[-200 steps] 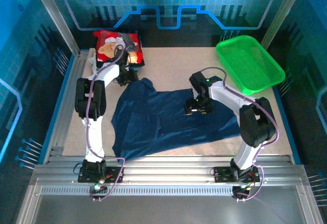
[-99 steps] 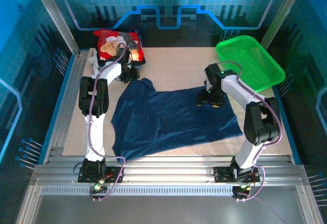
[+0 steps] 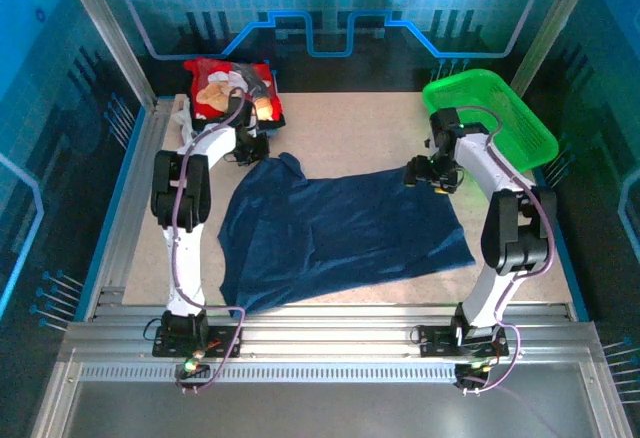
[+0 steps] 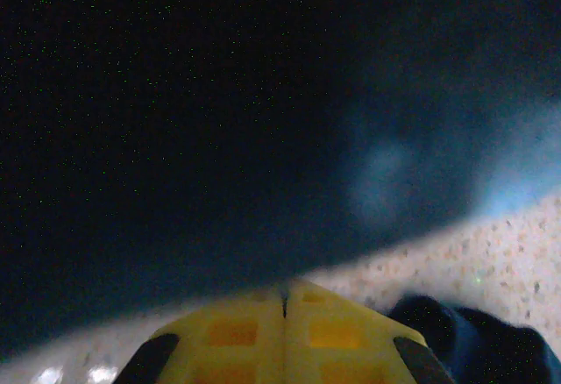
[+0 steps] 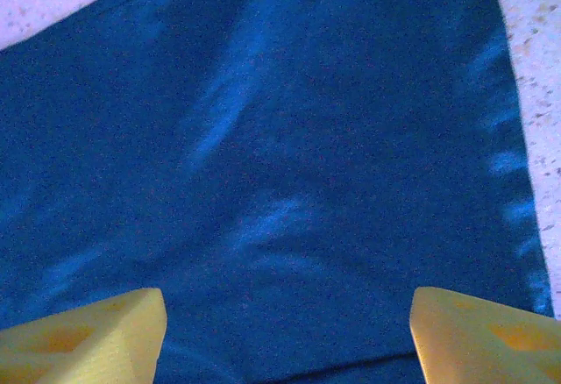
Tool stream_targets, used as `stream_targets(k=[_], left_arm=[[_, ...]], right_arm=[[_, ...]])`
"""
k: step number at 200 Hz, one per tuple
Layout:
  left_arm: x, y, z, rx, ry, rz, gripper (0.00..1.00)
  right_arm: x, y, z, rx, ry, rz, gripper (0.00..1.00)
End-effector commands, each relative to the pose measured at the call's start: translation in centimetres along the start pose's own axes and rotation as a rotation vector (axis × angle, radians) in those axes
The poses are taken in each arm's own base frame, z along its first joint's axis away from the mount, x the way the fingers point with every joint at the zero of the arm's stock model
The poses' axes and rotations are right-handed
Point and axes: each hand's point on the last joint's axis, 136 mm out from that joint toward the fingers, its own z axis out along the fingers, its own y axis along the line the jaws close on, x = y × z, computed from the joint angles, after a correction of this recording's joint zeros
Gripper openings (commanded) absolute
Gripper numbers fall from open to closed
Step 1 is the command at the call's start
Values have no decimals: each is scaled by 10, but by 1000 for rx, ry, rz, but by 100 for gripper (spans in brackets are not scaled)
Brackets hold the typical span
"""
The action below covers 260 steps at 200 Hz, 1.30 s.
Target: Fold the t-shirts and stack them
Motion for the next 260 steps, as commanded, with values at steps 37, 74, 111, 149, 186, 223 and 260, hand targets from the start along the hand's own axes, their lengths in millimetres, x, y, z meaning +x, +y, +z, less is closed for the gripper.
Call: stream_targets(k=[37, 74, 111, 149, 186, 223, 260], left_arm=[[-25, 16, -101, -49, -151, 68, 0], [-33, 29, -121, -69, -186, 65, 0], [-35, 18, -125, -6, -179, 64, 0], [-25, 9, -115, 7, -143, 77, 0], [-20, 5, -114, 11, -133, 76, 0], [-17, 2, -116, 25, -127, 65, 0], [-10, -3, -117, 32, -118, 67, 0]], right_arm=[[-43, -24, 3, 128, -38, 35, 75], [-73, -15, 21, 136, -32, 35, 71], [-98, -9, 41, 164, -38, 42, 69], [-121, 1, 58, 140, -64, 77, 68], [-137, 7, 78, 132, -57, 118, 64], [-147, 12, 93, 136, -63, 131, 59], [-152, 13, 106, 156, -68, 142, 55]])
